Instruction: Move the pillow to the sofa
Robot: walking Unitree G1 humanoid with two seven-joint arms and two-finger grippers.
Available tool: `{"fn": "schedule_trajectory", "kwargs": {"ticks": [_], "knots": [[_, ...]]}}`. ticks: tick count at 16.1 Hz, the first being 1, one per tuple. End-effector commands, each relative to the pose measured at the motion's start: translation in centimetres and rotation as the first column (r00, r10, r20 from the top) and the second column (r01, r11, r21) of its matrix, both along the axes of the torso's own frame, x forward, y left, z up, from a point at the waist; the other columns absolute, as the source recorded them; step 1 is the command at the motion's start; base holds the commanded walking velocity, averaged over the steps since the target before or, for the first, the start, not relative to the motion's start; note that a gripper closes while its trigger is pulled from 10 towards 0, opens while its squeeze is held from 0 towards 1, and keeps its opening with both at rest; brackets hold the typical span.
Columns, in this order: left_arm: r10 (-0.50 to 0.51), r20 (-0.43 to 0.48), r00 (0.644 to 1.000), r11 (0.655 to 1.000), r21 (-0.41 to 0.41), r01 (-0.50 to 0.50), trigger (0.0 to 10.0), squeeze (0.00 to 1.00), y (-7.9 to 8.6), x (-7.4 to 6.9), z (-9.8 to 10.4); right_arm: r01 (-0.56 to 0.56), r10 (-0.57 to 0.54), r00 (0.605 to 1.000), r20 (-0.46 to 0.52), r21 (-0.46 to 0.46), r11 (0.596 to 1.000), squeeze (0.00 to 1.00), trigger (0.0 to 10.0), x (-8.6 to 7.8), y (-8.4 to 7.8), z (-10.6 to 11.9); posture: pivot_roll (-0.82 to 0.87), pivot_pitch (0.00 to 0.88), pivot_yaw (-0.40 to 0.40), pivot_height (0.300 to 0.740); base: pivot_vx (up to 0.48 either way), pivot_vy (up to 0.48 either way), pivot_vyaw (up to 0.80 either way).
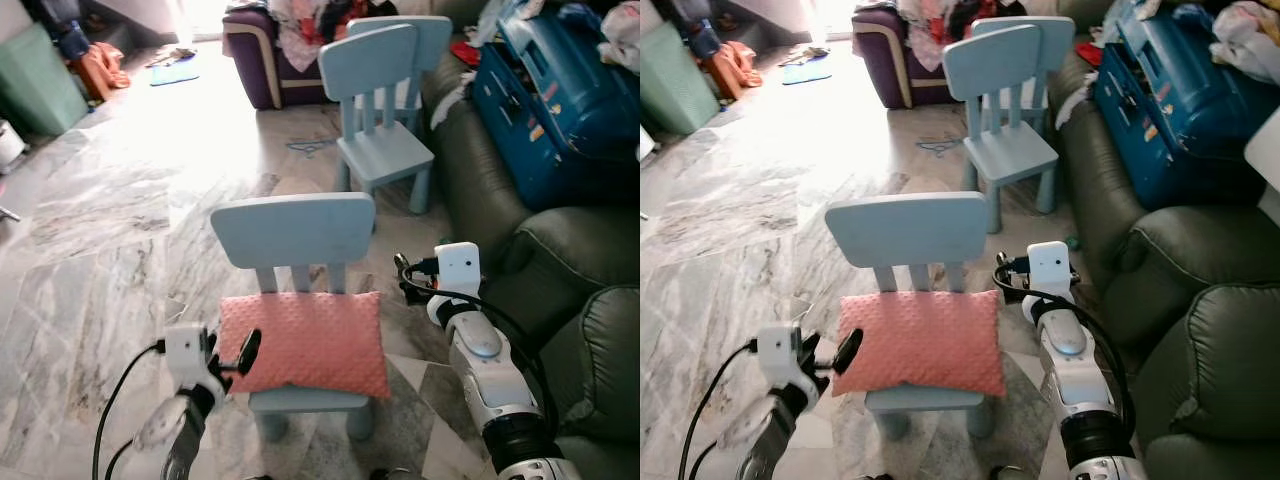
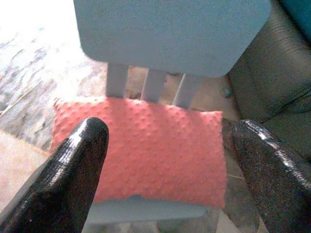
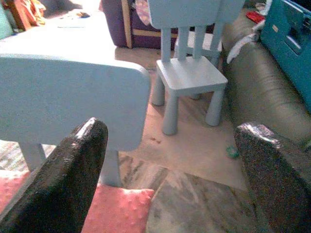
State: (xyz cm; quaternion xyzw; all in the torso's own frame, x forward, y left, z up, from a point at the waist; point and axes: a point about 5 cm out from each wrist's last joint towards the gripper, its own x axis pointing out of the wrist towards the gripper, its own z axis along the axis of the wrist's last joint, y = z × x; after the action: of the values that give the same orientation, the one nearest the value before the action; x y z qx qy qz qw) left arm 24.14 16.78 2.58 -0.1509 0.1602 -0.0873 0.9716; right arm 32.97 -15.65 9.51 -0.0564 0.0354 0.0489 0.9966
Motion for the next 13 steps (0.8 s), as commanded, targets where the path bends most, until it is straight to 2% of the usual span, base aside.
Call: {"fn": "schedule_trajectory", "kwargs": {"ticks": [1,2,5,13], "knots": [[0.029,0.024,0.999,0.999,0.038,-0.030,10.0,0.00,0.6,-0.2,0.6,-0.024,0.024,1.000,-0.012,0.022,0.999,0.00,10.0,0.0,0.4,-0.3,-0.15,0.084,0.067,0.740,0.000,0.000,0.00],[0.070,0.020,0.997,0.994,0.080,-0.072,10.0,0.00,1.2,-0.4,0.5,-0.049,0.050,0.999,-0.019,0.048,0.998,0.00,10.0,-0.1,0.9,-0.5,-0.15,0.085,0.065,0.740,0.000,0.000,0.00],[0.093,0.016,0.996,0.992,0.087,-0.094,10.0,0.00,2.0,-0.9,0.4,-0.063,0.065,0.997,-0.032,0.066,0.996,0.00,10.0,-0.3,1.3,-0.8,-0.13,0.097,0.063,0.740,0.000,0.000,0.00],[0.085,0.001,0.996,0.991,0.108,-0.085,10.0,0.00,2.1,-1.7,0.4,-0.078,0.082,0.995,-0.050,0.077,0.994,0.00,10.0,-1.1,1.6,-1.6,-0.13,0.122,0.076,0.740,0.000,0.000,0.00]]}}
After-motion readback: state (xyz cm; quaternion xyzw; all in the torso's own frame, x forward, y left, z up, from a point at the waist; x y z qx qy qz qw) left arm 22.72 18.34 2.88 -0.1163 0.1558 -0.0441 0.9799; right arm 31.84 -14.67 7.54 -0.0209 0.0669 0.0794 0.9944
